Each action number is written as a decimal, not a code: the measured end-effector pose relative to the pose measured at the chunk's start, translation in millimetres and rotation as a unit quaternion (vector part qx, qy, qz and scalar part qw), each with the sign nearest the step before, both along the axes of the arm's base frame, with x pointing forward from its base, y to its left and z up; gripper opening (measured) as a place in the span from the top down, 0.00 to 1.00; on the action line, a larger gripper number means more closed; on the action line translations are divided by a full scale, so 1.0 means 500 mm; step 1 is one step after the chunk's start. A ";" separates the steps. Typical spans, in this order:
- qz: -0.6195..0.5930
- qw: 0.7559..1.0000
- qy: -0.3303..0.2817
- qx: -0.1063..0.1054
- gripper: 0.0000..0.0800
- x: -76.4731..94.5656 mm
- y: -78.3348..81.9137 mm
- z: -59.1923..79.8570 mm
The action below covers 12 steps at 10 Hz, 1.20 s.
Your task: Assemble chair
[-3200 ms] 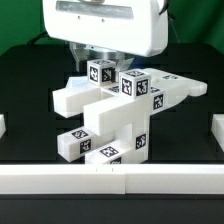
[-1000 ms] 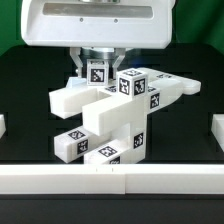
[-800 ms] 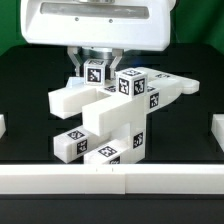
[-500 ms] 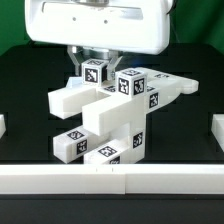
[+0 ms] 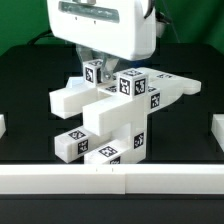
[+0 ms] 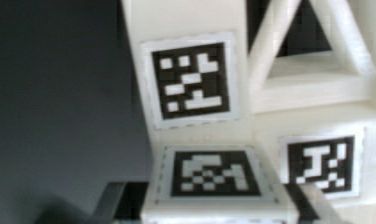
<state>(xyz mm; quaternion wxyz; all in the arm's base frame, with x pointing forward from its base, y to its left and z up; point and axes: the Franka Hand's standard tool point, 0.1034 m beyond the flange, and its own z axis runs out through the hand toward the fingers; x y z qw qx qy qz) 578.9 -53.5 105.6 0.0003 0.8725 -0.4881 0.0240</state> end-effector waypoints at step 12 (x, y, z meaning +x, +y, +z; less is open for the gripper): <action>0.379 0.925 0.007 -0.018 0.19 -0.002 0.010 -0.002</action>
Offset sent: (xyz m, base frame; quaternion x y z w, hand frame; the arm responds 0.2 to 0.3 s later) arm -0.0069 -0.0015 0.0029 0.0132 -0.0004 -0.1427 0.9897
